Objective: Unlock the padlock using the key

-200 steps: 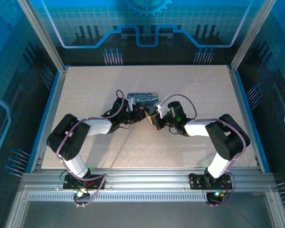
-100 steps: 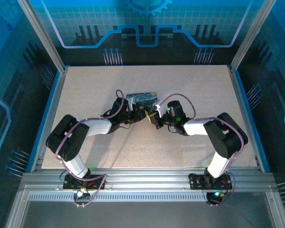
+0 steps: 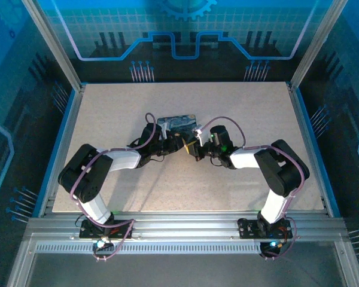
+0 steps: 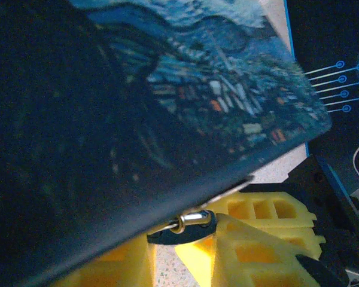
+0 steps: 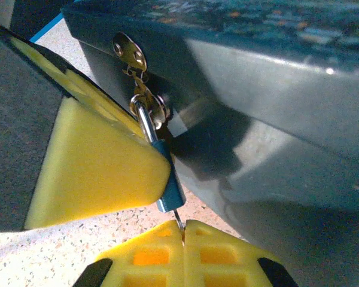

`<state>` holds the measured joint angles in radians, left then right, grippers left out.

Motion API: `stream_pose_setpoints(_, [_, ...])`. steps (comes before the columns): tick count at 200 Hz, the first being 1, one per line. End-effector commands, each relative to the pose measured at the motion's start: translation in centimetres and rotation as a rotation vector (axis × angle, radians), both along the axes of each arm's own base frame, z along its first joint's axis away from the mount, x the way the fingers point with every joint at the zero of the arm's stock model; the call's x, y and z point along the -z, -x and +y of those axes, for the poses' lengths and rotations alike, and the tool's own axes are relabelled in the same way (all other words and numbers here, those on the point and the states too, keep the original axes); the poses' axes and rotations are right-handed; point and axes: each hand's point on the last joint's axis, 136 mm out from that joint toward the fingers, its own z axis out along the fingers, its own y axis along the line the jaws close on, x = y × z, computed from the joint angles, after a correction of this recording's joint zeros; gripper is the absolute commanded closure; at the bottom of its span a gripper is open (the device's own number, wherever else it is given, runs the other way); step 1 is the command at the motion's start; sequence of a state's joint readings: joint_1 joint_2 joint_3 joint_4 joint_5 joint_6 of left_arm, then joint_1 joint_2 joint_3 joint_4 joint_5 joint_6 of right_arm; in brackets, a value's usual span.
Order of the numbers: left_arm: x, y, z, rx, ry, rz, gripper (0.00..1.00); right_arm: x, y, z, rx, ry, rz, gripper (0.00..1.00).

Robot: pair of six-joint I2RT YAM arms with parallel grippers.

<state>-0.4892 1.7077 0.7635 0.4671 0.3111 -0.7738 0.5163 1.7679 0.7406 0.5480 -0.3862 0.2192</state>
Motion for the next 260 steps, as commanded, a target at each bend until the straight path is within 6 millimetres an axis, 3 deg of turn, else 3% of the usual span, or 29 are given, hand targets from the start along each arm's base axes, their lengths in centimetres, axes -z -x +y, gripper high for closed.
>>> stream_pose_setpoints(1, [0.2,2.1,-2.4,0.112,0.059,0.009,0.69,-2.4,-0.1,1.7,-0.041,-0.092,-0.051,1.0])
stream_pose_setpoints(35, [0.7,1.9,-2.1,0.09,0.049,0.013,0.62,-0.7,0.7,0.7,-0.012,-0.042,0.034,1.0])
stream_pose_setpoints(121, [-0.6,2.5,0.3,-0.043,0.113,0.015,0.33,0.3,2.7,-0.4,0.01,-0.016,0.257,1.0])
stream_pose_setpoints(182, [0.5,3.4,2.3,-0.217,0.292,0.093,0.35,0.2,4.1,0.1,0.046,-0.112,0.426,1.0])
stream_pose_setpoints(260, [2.4,3.6,1.4,-0.265,0.385,0.145,0.44,0.6,5.2,0.9,0.111,-0.157,0.537,1.0])
